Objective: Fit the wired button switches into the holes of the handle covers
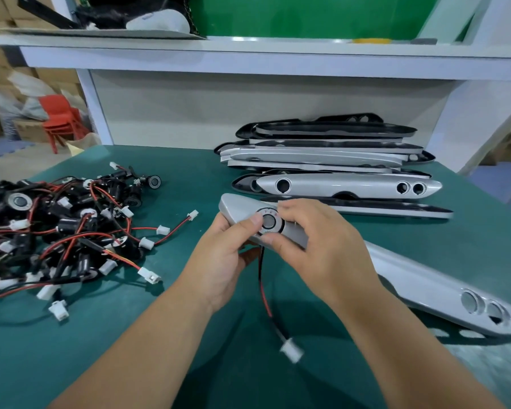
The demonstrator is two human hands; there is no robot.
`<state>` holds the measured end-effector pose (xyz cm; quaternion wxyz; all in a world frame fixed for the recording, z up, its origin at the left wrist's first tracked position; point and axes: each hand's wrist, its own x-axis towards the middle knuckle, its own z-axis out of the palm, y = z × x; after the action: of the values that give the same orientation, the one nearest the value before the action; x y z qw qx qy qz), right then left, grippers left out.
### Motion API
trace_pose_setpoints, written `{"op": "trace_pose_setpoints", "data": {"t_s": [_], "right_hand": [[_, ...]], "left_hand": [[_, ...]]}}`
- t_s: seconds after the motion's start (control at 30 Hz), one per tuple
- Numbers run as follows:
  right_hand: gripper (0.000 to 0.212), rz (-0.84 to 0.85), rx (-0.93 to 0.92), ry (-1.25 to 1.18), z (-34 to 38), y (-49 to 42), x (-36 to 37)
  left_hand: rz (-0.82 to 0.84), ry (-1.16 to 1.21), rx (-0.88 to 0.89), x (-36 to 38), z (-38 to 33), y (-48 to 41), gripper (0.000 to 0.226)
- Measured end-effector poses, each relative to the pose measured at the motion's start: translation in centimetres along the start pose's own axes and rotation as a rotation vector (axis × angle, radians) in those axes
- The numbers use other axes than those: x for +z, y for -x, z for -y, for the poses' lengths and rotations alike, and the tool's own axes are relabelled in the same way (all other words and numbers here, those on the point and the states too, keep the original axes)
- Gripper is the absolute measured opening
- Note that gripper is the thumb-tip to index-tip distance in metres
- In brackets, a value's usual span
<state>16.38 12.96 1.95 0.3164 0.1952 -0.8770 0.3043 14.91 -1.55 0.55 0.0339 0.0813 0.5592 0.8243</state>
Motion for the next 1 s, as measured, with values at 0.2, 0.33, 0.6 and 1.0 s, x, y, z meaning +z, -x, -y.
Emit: {"op": "trace_pose_setpoints", "data": {"t_s": [0.2,0.33,0.6,1.0], "right_hand": [[0.04,0.115,0.013,0.012,0.2,-0.2,-0.9],[0.054,0.235,0.224,-0.038,-0.1,-0.4,-2.7],[0.054,0.333,0.342,0.189,-0.3,-0.4,-2.7],[0.048,0.317,0.42,0.259,-0.2,-0.6,-2.3]], "left_hand": [[0.037,0.07,0.025,0.1,-0.5,0.3,0.028],[0.009,0.031,0.003,-0.3,-0.7,0.2,0.021],[-0.029,-0.15,0.044,-0.8,-0.4,0.0,0.019],[-0.068,-0.391,0.144,-0.7,-0.8,0.3,0.033]]}}
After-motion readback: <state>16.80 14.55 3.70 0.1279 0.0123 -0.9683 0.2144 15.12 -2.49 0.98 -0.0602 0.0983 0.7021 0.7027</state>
